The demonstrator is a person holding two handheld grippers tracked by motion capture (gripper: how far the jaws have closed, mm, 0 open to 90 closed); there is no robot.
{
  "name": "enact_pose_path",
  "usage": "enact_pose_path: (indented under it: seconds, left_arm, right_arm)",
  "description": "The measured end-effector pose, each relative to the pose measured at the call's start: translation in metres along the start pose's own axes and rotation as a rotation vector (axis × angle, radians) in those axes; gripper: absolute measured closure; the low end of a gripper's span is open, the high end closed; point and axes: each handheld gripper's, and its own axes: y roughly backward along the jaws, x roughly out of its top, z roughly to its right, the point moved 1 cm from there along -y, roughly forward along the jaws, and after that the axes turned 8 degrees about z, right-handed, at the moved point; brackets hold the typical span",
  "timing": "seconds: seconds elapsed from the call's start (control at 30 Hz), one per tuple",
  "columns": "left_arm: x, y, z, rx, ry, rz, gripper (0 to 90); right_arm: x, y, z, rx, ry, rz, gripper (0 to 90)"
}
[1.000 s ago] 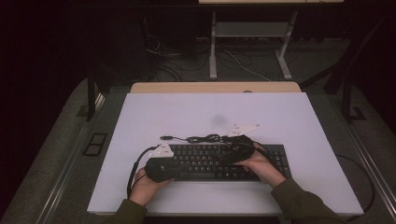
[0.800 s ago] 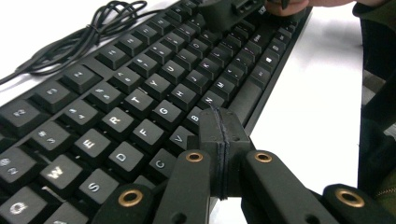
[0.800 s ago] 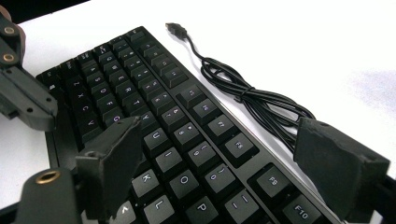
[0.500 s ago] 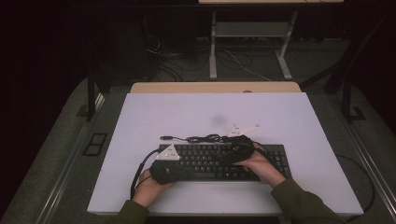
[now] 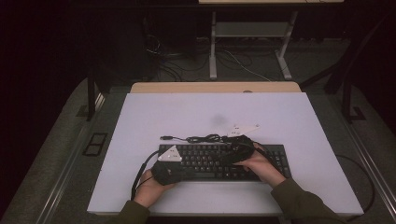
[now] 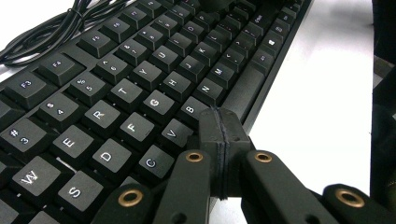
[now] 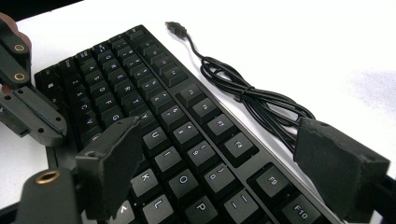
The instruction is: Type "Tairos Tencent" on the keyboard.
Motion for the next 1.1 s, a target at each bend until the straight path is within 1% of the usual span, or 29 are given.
enact_pose_path:
  seconds: [0.07,0.1,0.13,0.2,0.43,0.67,0.73,0.77,0.8,0.87,0.9,0.93,1.03,1.1]
  left_arm:
    - [0.000,0.000,0.000,0.000,-0.001,-0.001,89.4]
    - [0.000,-0.001,0.000,0.006,-0.006,-0.007,89.4]
    - [-0.001,-0.002,0.000,0.014,-0.020,-0.020,89.4]
    - [-0.001,-0.002,-0.001,0.013,-0.018,-0.013,89.4]
    - [0.000,-0.001,-0.001,0.018,-0.025,-0.015,89.4]
    - [0.002,0.004,-0.001,0.024,-0.003,0.018,89.3]
    - [0.003,0.005,-0.002,0.022,-0.006,0.022,89.3]
    - [0.003,0.006,-0.002,0.024,0.004,0.031,89.3]
    - [0.003,0.007,-0.003,0.023,0.003,0.034,89.2]
    - [0.004,0.007,-0.004,0.025,0.019,0.047,86.1]
    - [0.004,0.008,-0.005,0.027,0.018,0.051,84.6]
    - [0.004,0.008,-0.005,0.026,0.025,0.057,82.8]
    - [0.006,0.009,-0.007,0.026,0.030,0.066,76.8]
    - [0.007,0.008,-0.008,0.023,0.035,0.072,72.7]
  right_arm:
    - [0.000,0.000,0.000,0.000,0.001,-0.003,15.3]
    - [0.000,0.000,0.000,-0.001,0.001,-0.003,15.3]
    - [0.000,0.000,0.000,-0.001,0.002,-0.003,15.3]
    - [0.000,0.000,0.000,-0.001,0.002,-0.004,15.3]
    - [0.000,0.000,-0.001,0.000,0.004,-0.004,15.3]
    - [0.001,0.002,0.002,0.007,-0.004,-0.001,15.3]
    - [0.001,0.003,0.002,0.000,-0.012,0.003,15.3]
    - [0.002,0.003,0.002,0.004,-0.013,0.003,15.3]
    - [0.002,0.004,0.003,0.011,-0.016,0.002,15.3]
    - [0.002,0.006,0.004,0.025,-0.028,-0.001,15.3]
    - [0.002,0.006,0.004,0.028,-0.027,-0.003,15.3]
    - [0.003,0.008,0.004,0.029,-0.035,-0.007,15.3]
    - [0.003,0.012,0.005,0.035,-0.048,-0.012,15.3]
    - [0.003,0.015,0.006,0.039,-0.054,-0.009,13.9]
